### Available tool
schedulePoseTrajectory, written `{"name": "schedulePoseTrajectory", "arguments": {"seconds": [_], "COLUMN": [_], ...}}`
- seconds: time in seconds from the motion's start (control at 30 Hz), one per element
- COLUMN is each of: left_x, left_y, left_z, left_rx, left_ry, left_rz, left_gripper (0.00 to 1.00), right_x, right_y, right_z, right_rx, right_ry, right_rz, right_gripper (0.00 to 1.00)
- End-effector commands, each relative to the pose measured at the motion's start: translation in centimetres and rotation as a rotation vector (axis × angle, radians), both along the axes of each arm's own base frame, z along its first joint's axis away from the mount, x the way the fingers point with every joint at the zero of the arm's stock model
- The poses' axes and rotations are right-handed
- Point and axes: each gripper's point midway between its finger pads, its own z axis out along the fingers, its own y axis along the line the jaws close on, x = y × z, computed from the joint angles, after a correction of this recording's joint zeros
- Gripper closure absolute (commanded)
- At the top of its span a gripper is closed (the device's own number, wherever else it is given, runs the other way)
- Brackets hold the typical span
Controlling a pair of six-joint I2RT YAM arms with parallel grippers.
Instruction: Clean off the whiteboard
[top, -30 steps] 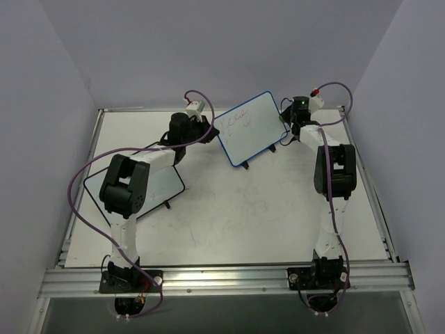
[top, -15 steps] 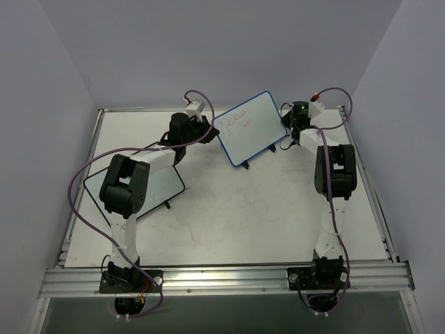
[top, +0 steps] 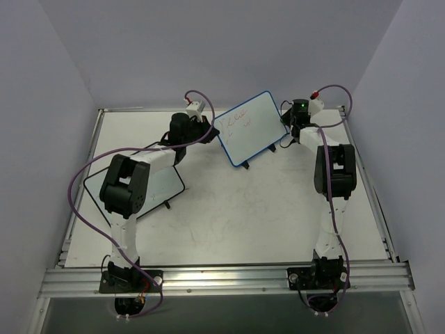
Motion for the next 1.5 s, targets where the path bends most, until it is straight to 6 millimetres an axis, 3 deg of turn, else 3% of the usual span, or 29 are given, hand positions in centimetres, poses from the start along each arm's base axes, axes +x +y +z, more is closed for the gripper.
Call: {"name": "schedulePoseTrajectory", "arguments": {"seconds": [0.0, 0.23, 0.43, 0.6, 0.83, 1.03, 1.37, 1.47], "left_x": [-2.0, -2.1, -2.0, -2.0, -2.1, -2.2, -2.2, -2.2], "left_y": [-0.5, -0.6, -0.7, -0.8, -1.1, -1.2, -1.1, -1.1], "left_z": [-4.0, -4.2, -4.3, -4.3, -4.2, -3.8, -3.7, -3.7], "left_rx": [0.156, 0.165, 0.169, 0.169, 0.162, 0.155, 0.154, 0.157], "left_ry": [0.049, 0.053, 0.056, 0.054, 0.052, 0.046, 0.042, 0.042], "left_rz": [-0.067, -0.070, -0.069, -0.071, -0.076, -0.077, -0.074, -0.072], "left_gripper": [0.98, 0.98, 0.98, 0.98, 0.98, 0.98, 0.98, 0.98], "right_x": [0.8, 0.3, -1.5, -3.7, -7.5, -8.7, -5.4, -5.2], "right_y": [2.4, 7.3, 13.5, 18.8, 23.0, 22.2, 13.6, 12.4], "right_z": [1.4, 2.5, 2.4, 2.4, 2.2, -0.1, -0.8, -0.9], "right_rx": [-0.011, -0.031, -0.039, -0.043, -0.039, -0.042, 0.001, 0.016], "right_ry": [-0.023, -0.026, -0.014, -0.017, -0.014, 0.030, 0.075, 0.090], "right_rz": [0.063, 0.168, 0.298, 0.396, 0.444, 0.412, 0.297, 0.290], "right_gripper": [1.00, 1.00, 1.00, 1.00, 1.00, 1.00, 1.00, 1.00]}}
